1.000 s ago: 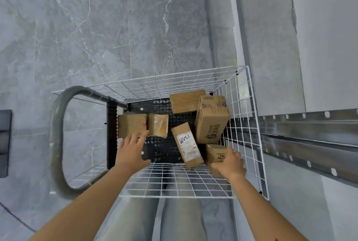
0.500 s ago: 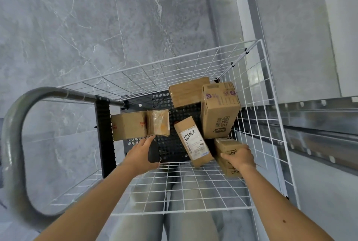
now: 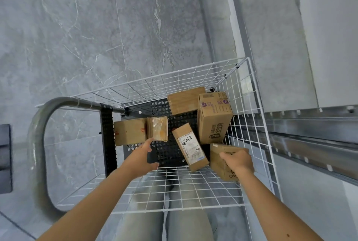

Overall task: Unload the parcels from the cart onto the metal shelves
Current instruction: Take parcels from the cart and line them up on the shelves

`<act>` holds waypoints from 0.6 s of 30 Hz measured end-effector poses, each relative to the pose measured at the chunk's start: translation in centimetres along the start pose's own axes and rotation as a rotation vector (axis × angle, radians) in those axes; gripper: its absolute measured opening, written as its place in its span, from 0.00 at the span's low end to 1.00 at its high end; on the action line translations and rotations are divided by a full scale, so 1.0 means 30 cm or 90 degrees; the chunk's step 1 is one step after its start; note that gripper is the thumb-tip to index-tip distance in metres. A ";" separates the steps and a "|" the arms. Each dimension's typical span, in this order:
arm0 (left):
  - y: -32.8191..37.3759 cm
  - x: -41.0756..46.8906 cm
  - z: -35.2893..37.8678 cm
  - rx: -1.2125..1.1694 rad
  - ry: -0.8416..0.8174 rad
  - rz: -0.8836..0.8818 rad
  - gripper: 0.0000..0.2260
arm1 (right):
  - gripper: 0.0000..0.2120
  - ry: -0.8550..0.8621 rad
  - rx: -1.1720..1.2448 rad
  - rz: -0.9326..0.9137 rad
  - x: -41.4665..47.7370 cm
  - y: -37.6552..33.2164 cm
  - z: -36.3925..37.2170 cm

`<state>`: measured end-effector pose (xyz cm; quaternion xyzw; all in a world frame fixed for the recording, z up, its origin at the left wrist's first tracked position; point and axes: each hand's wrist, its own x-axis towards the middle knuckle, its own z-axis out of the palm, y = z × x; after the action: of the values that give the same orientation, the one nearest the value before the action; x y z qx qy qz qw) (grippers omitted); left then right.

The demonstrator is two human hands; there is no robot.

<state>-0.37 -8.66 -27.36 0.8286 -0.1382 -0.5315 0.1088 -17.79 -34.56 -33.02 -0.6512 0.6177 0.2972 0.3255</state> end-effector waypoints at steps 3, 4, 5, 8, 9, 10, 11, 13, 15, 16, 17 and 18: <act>0.043 -0.069 -0.025 -0.035 0.014 0.012 0.36 | 0.31 0.011 0.087 -0.009 -0.088 -0.016 -0.085; 0.058 -0.096 -0.036 -0.046 0.018 0.014 0.35 | 0.29 0.011 0.122 -0.012 -0.124 -0.024 -0.120; 0.073 -0.125 -0.047 -0.053 0.019 0.017 0.34 | 0.26 0.011 0.163 -0.020 -0.159 -0.032 -0.152; 0.117 -0.219 -0.092 -0.074 0.018 0.019 0.32 | 0.15 0.009 0.290 -0.041 -0.293 -0.070 -0.259; 0.133 -0.251 -0.108 -0.079 0.022 0.021 0.31 | 0.14 0.009 0.323 -0.053 -0.340 -0.082 -0.290; 0.147 -0.284 -0.124 -0.077 0.028 0.023 0.31 | 0.15 0.010 0.342 -0.062 -0.392 -0.097 -0.320; 0.163 -0.317 -0.140 -0.063 0.034 0.031 0.30 | 0.17 0.016 0.356 -0.083 -0.447 -0.114 -0.349; 0.197 -0.390 -0.174 -0.009 0.043 0.055 0.28 | 0.22 0.018 0.371 -0.145 -0.562 -0.153 -0.403; 0.241 -0.471 -0.222 0.018 0.052 0.085 0.27 | 0.22 0.039 0.394 -0.212 -0.690 -0.202 -0.455; 0.272 -0.513 -0.249 0.012 0.063 0.107 0.27 | 0.22 0.067 0.392 -0.251 -0.748 -0.222 -0.477; 0.308 -0.557 -0.280 -0.002 0.081 0.135 0.27 | 0.24 0.113 0.377 -0.304 -0.808 -0.244 -0.497; 0.346 -0.602 -0.315 -0.015 0.105 0.163 0.28 | 0.28 0.157 0.345 -0.354 -0.856 -0.263 -0.508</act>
<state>-0.10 -11.85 -4.70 0.8437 -0.2273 -0.4450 0.1962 -11.71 -30.73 -2.99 -0.7148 0.5083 -0.0564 0.4770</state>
